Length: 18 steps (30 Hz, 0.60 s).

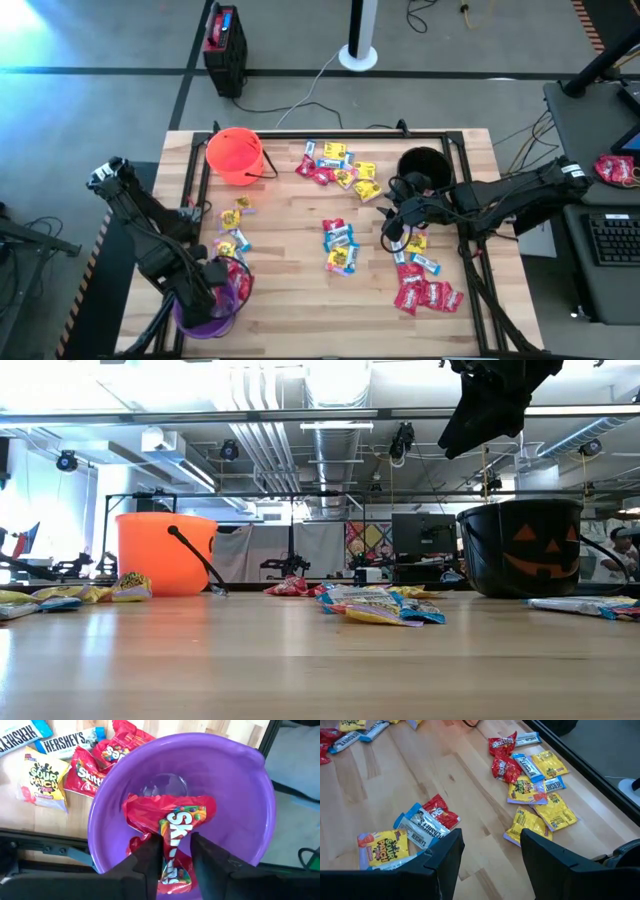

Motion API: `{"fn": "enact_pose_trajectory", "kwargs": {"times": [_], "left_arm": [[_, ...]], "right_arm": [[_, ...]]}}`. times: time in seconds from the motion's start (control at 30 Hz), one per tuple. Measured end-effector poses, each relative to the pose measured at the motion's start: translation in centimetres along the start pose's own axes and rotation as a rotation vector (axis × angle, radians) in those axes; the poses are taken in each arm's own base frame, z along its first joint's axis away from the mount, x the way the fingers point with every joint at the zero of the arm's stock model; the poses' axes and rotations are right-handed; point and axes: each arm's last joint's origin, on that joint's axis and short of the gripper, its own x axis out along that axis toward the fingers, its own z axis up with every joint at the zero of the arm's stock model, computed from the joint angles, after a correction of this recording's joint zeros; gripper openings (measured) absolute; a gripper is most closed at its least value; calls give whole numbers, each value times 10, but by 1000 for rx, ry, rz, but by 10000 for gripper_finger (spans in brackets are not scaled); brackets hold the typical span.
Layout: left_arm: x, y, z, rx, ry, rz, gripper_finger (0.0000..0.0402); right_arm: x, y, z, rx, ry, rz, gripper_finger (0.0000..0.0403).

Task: Sort candy by brand, put in halloween buckets
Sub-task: Put the red candy into the purple bucket

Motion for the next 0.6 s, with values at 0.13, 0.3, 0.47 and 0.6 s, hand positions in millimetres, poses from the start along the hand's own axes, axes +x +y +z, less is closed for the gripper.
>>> {"fn": "enact_pose_trajectory", "kwargs": {"times": [0.13, 0.3, 0.47, 0.6], "left_arm": [[-2, -1, 0, -37, 18, -16, 106], [-2, -2, -1, -54, 17, -23, 127], [-2, -2, 0, -69, 5, -17, 158], [-2, -1, 0, -95, -6, -12, 190]], "right_arm": [[0, 0, 0, 0, 0, 0, 192], [0, 0, 0, 0, 0, 0, 192], [0, 0, 0, 0, 0, 0, 192], [0, 0, 0, -1, 0, 0, 192]]}}
